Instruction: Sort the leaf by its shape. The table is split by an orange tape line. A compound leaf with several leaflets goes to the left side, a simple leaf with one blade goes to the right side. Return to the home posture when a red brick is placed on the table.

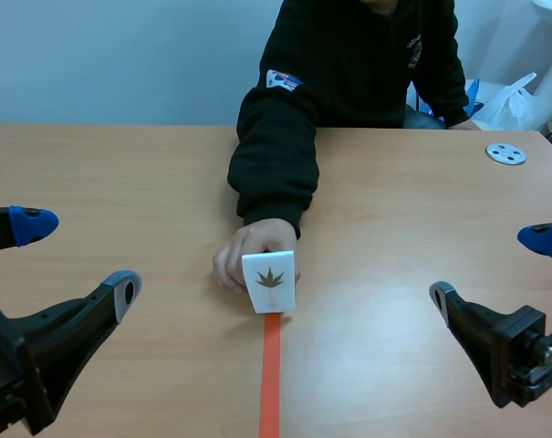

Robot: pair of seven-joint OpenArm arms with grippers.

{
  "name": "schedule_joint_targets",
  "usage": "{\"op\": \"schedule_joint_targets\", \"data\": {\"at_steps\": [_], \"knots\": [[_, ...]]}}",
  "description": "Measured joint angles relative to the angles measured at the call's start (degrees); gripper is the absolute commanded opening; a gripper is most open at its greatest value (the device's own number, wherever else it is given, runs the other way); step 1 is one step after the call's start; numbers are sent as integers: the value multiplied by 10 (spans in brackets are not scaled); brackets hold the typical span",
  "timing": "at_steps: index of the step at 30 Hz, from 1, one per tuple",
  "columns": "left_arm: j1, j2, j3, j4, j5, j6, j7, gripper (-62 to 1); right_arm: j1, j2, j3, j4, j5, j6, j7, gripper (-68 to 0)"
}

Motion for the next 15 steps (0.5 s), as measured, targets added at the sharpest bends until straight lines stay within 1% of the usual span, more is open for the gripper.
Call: {"op": "schedule_joint_targets", "data": {"at_steps": [9,12,15], "knots": [[0,0,0,0,0,0,2,14,0,0,0,0,0,0,0,4],[0,0,0,0,0,-1,28,14,0,0,0,0,0,0,0,4],[0,0,0,0,0,-16,33,14,0,0,0,0,0,0,0,4]]}}
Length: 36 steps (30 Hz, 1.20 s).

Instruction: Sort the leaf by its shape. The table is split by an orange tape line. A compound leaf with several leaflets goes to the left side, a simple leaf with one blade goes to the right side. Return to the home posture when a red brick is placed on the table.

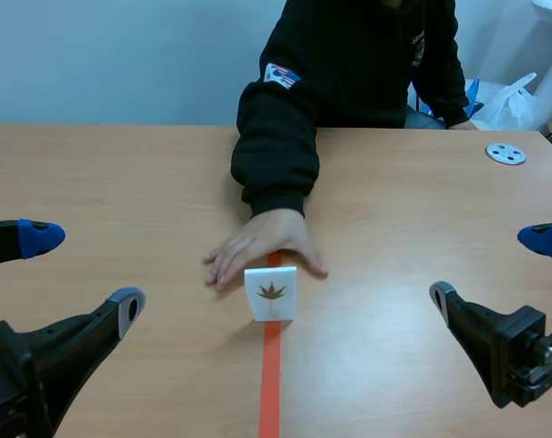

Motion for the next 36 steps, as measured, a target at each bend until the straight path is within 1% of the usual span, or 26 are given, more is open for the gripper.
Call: {"op": "schedule_joint_targets", "data": {"at_steps": [6,9,12,14,15,22,25,28,30,33,36], "knots": [[0,0,0,0,5,-14,22,14,0,0,0,0,0,0,0,4],[-8,0,2,-3,5,-14,30,14,0,0,0,0,0,0,0,4],[-34,0,23,-26,20,-14,30,14,0,0,0,0,0,0,0,4],[-55,0,45,-52,35,-14,30,14,0,0,0,0,0,0,0,4],[-65,0,57,-67,37,-14,30,14,0,0,0,0,0,0,0,4],[-163,0,145,-191,38,-14,12,14,0,0,0,0,0,0,0,4],[-212,0,179,-245,64,-14,-11,14,0,0,0,0,0,0,0,4],[-258,0,217,-294,69,-14,-42,14,0,0,0,0,0,0,0,4],[-285,5,242,-322,91,-14,-59,14,0,0,0,0,0,0,0,4],[-321,21,273,-361,113,-13,-71,14,0,0,0,0,0,0,0,4],[-355,44,303,-397,122,-3,-78,14,0,0,0,0,0,0,0,4]]}}
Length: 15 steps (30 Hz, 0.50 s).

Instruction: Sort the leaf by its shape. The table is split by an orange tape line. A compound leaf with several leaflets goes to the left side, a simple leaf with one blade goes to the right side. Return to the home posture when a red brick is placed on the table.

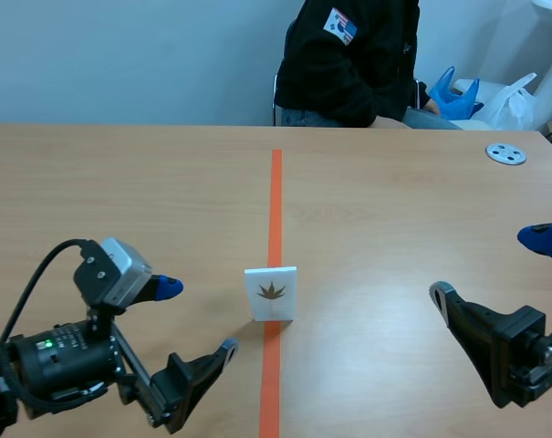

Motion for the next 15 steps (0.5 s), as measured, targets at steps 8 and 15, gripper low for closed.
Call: {"op": "schedule_joint_targets", "data": {"at_steps": [8,15], "knots": [[-78,68,57,-99,21,30,-38,14,0,0,0,0,0,0,0,4],[-119,109,85,-157,48,47,-65,14,0,0,0,0,0,0,0,4]]}}
